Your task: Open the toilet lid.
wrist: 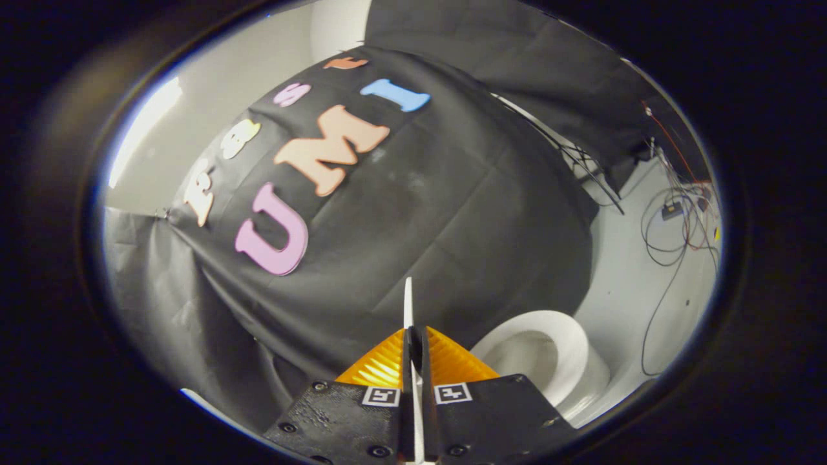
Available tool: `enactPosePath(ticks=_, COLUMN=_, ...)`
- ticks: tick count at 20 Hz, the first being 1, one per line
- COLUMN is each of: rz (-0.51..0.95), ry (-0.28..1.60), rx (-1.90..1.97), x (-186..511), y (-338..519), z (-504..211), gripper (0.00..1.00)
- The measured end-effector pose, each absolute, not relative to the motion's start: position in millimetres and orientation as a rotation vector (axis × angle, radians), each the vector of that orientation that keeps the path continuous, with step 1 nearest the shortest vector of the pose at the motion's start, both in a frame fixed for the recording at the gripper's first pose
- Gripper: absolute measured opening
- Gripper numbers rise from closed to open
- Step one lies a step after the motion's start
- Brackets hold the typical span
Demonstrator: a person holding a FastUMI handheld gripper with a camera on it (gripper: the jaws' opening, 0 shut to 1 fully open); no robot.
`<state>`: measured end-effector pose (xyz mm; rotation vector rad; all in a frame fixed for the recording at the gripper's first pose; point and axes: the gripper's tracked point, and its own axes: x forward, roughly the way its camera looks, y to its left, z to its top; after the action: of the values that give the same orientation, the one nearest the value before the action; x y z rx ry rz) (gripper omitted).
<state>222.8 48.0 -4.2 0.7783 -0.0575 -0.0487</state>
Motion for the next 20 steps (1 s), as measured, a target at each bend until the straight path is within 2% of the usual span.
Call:
enactPosePath(ticks=10, rz=0.051, ry=-0.057, rx=0.575, x=227.1, y=144.7, z=52.6, gripper=0.05)
enactPosePath(ticks=20, rz=0.198, ry=0.012, rx=0.332, x=234.7, y=271.4, z=72.0, gripper=0.05)
